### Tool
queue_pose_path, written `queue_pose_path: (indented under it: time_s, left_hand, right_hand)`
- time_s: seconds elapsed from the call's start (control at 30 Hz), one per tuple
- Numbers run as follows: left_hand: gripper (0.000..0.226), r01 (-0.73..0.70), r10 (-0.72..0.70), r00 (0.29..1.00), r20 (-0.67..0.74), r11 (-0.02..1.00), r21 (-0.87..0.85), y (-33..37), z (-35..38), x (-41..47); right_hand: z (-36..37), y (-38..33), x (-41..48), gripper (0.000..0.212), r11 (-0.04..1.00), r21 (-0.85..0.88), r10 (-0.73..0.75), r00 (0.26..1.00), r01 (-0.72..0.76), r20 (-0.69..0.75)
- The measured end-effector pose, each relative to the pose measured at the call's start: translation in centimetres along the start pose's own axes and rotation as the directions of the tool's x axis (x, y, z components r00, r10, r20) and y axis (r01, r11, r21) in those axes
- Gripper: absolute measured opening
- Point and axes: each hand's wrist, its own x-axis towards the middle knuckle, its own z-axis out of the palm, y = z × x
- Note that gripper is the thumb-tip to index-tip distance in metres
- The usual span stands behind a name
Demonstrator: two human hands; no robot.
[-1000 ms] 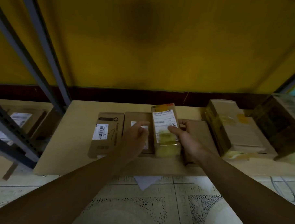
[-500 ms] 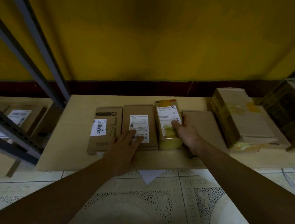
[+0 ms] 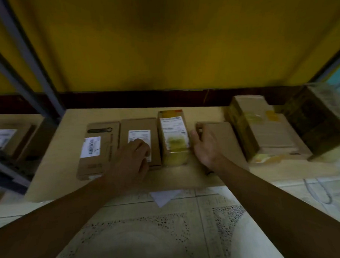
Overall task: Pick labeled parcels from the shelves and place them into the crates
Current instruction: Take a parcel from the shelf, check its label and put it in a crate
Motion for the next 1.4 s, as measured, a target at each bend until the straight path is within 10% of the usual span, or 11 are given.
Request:
queue_pose_path:
  time_s: [0.13,0.3,0.43,0.73,0.83,0.97,1.17,1.4]
  left_hand:
    - [0.011,-0.202,0.206,0.977,0.057,0.977,-0.069,4.4,0.0,0.9]
    - [0.017,-0.255,0.264,0.953,0.151,0.964,-0.079,6.6,0.8,-0.4]
    - [0.007,-0.164,0.21,0.956,0.204,0.961,-0.222,6.4,0.3,0.1]
    - [0.018,-0.028,0.085,0.988,0.131,0.923,-0.385,7.7,-0.9,1.5]
    - [0.021,0.16,-0.114,0.987,0.117,0.817,-0.555,9.1,-2.1,2.3]
    - [0.017,0.435,-0.46,0.848,0.266,0.316,-0.843,11.3,-4.0,4.7]
    - [0.039,0.417,-0.516,0.75,0.413,-0.114,-0.902,12.0,-5.5,6.1]
    - [0.053,0.275,-0.68,0.7,0.218,-0.026,-0.961,11.6,-7.1,5.9]
  right_hand:
    - [-2.9,3.6,-2.9,0.059,0.939,-0.32,-0.103,0.99,0.129,0.098]
    - [-4.1,7.0,-4.7,0.112,0.599,-0.734,-0.046,0.929,0.32,0.368]
    - [-3.1,7.2,-6.4,0.081,0.431,-0.829,-0.176,0.934,0.357,0.311]
    - [-7.3,1.3,-5.8,0.05,0.551,-0.787,-0.427,0.904,0.278,0.021]
    - [-10.1,-1.4,-5.5,0.052,0.729,-0.656,-0.447,0.862,0.196,-0.239]
    - [-12.7,-5.4,-5.6,0.033,0.96,-0.081,-0.271,0.824,0.267,-0.497]
    - [-11.9,-8.2,-6.1,0.031,0.741,0.648,0.055,0.946,0.175,-0.319]
    - [-11.1,-6.8,-5.9,0.026,0.719,0.69,0.044,0.984,0.089,-0.172]
